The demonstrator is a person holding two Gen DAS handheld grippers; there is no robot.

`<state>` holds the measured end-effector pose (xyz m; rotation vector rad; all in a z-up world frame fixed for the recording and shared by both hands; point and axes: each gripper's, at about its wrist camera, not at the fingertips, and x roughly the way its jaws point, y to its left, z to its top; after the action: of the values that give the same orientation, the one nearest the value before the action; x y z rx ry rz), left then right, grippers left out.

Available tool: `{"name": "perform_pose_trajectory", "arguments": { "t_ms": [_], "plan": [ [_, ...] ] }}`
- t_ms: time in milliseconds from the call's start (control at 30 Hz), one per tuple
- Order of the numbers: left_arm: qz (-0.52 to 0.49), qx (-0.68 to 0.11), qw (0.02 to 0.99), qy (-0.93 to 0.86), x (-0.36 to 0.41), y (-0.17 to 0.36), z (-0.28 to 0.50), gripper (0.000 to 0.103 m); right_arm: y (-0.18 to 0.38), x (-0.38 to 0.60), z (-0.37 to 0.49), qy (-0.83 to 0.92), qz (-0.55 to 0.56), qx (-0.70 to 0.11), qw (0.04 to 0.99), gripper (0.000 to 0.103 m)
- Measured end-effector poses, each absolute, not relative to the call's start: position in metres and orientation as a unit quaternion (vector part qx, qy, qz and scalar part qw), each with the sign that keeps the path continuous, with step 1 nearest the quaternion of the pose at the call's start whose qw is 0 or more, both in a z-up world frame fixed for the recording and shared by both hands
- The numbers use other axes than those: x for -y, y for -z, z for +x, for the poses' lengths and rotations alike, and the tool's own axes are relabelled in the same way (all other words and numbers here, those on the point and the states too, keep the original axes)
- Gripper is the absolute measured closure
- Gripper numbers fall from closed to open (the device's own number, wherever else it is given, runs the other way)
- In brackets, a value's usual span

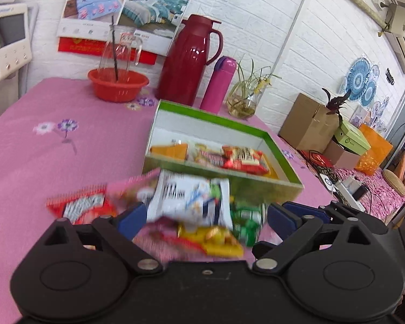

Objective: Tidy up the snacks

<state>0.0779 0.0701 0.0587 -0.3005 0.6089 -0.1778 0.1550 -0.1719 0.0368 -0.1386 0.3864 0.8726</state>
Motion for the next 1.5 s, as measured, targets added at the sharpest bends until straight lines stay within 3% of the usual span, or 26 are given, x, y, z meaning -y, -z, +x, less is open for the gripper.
{"name": "perform_pose_trajectory", "arguments": {
  "t_ms": [333, 933, 1000, 1033, 1067, 1100, 1133, 1167, 1367, 1500],
  "plan": [
    [-0.208, -0.326, 0.920, 0.067, -0.091, -0.011, 0.015, 0.000, -0.008, 0.155, 0.107, -0.475, -0.065, -0.240, 0.844, 0.000],
    [-0.235, -0.343, 0.905, 0.093, -0.108, 0.010, 0.039, 0.000, 0.014, 0.089, 0.118, -0.497, -0.128, -0.275, 0.813, 0.000],
    [-0.236, -0.352, 0.901, 0.098, -0.109, 0.014, 0.042, 0.000, 0.016, 0.085, 0.120, -0.498, -0.128, -0.280, 0.810, 0.007],
    [-0.230, -0.345, 0.905, 0.098, -0.107, 0.015, 0.041, 0.002, 0.017, 0.084, 0.121, -0.501, -0.126, -0.284, 0.808, 0.017],
    [-0.219, -0.344, 0.908, 0.094, -0.105, 0.014, 0.040, 0.006, 0.018, 0.085, 0.121, -0.501, -0.124, -0.283, 0.808, 0.020],
    [-0.207, -0.344, 0.912, 0.089, -0.103, 0.014, 0.039, 0.024, 0.018, 0.086, 0.120, -0.500, -0.125, -0.281, 0.809, 0.022],
    [-0.198, -0.343, 0.915, 0.081, -0.101, 0.014, 0.037, 0.048, 0.018, 0.087, 0.120, -0.499, -0.126, -0.281, 0.810, 0.026],
    [-0.192, -0.341, 0.917, 0.077, -0.101, 0.014, 0.037, 0.054, 0.017, 0.088, 0.119, -0.496, -0.124, -0.281, 0.812, 0.028],
    [-0.206, -0.342, 0.913, 0.089, -0.097, 0.015, 0.031, 0.065, 0.015, 0.097, 0.116, -0.492, -0.116, -0.287, 0.813, 0.031],
    [-0.197, -0.338, 0.915, 0.097, -0.084, 0.009, 0.023, 0.066, 0.010, 0.109, 0.109, -0.490, -0.113, -0.282, 0.817, 0.033]
  ]
}}
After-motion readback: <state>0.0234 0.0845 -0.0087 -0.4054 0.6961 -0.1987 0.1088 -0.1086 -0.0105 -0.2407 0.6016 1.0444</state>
